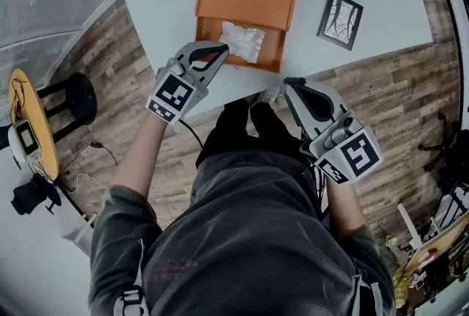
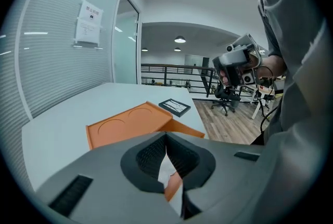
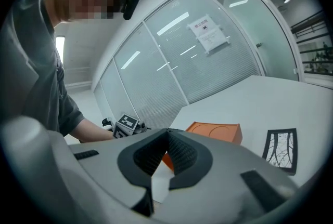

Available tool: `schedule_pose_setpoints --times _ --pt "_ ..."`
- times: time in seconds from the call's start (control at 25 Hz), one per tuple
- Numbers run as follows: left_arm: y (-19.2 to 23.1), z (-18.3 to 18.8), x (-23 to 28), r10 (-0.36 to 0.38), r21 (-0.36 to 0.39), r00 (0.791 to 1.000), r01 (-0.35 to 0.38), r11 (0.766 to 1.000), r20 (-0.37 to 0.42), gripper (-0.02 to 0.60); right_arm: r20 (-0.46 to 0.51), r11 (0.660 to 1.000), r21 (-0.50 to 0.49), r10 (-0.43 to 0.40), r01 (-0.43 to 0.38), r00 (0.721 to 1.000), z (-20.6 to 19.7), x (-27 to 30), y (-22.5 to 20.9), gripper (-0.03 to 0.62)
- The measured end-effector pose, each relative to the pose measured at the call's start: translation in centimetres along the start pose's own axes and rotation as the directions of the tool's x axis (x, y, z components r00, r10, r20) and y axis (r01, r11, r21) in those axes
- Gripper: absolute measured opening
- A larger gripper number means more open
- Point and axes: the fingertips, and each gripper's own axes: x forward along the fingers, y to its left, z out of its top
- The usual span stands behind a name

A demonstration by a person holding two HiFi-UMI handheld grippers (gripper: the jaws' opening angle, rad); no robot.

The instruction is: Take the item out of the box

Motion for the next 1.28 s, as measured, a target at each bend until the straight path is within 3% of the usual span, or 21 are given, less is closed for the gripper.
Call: schedule_pose_setpoints --times 0.56,0.8,1.28 --pt "1.1 -3.9 2.8 -0.115 0.174 0.980 0.144 0.974 -0.165 0.031 0.002 0.991 0.075 -0.108 0.108 0.994 -1.4 1.1 -1.5 0.005" --pt "1.2 -5.9 4.0 -0.138 0.280 0.952 0.216 0.935 -0.275 0.066 0.001 0.986 0.094 -0.135 0.135 0.991 -1.9 1.6 -2.1 0.005" --pt "1.0 -8.6 5.9 -0.135 0.415 0.893 0.327 0.849 -0.429 0.158 -0.017 0.978 0.116 -0.170 0.170 0.985 -2.5 1.6 -3.2 0.005"
